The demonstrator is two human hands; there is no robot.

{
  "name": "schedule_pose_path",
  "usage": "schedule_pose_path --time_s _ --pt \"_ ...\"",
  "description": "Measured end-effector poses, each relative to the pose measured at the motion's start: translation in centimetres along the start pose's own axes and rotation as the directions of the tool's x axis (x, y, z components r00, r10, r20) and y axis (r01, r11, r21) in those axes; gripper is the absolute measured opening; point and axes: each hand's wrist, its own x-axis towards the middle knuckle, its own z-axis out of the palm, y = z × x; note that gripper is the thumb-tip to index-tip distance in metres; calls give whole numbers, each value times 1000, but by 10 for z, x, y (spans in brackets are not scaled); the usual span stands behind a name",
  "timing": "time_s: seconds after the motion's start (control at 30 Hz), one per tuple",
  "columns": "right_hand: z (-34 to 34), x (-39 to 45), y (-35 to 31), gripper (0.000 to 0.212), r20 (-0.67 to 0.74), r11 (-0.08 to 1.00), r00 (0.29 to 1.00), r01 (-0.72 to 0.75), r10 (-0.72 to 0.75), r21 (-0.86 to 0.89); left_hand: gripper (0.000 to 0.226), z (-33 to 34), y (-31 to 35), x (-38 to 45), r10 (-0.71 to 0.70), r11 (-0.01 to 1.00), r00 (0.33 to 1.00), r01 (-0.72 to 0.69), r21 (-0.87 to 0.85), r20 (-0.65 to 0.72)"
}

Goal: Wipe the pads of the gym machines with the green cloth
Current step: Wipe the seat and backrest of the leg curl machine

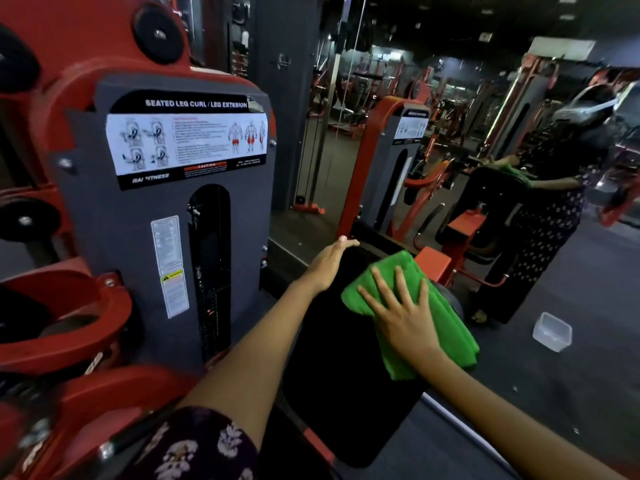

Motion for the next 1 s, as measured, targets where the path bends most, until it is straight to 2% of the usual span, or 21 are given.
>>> schedule_pose_path --time_s 0.07,0.1,0.27,0.33,0.43,0.53,0.6,0.7,0.77,0.83,0.9,1.0 --pt "8 -35 5 63 -70 997 995 67 -68 -25 51 2 -4 1 17 1000 1000 -17 -3 18" --pt "9 -37 7 61 -66 998 996 57 -58 -22 51 2 -7 1 22 1000 1000 -22 -11 16" --pt "-7 45 -16 58 91 984 981 -175 171 34 50 4 -14 6 63 996 998 -64 -54 -23" --pt "-2 52 -25 69 101 993 989 -114 111 15 49 4 -13 6 68 996 997 -69 -61 -21" --pt "12 13 -26 77 103 995 990 98 -99 22 48 5 -14 4 88 996 996 -88 3 7" --pt "16 -28 -10 66 79 973 970 232 -232 5 51 7 -18 1 98 995 995 -98 9 -10" --pt "12 -25 1 62 26 989 989 147 -147 -6 52 11 -20 0 115 992 993 -114 48 -24" --pt "5 9 -9 58 21 1000 1000 1 -1 7 51 18 -26 -6 142 986 989 -138 90 -41" --pt "10 14 -18 59 28 1000 999 17 -18 20 51 29 -34 -15 155 986 984 -148 81 -89" --pt "21 -1 -13 61 -16 990 990 137 -138 -7 59 41 -44 -30 147 988 977 -140 57 -155" --pt "19 -20 2 61 -57 979 978 200 -201 -33 56 54 -59 -45 80 997 976 -81 6 -201" --pt "4 -13 10 60 -66 997 995 75 -76 -28 56 69 -85 -69 -30 1000 971 29 -11 -237"
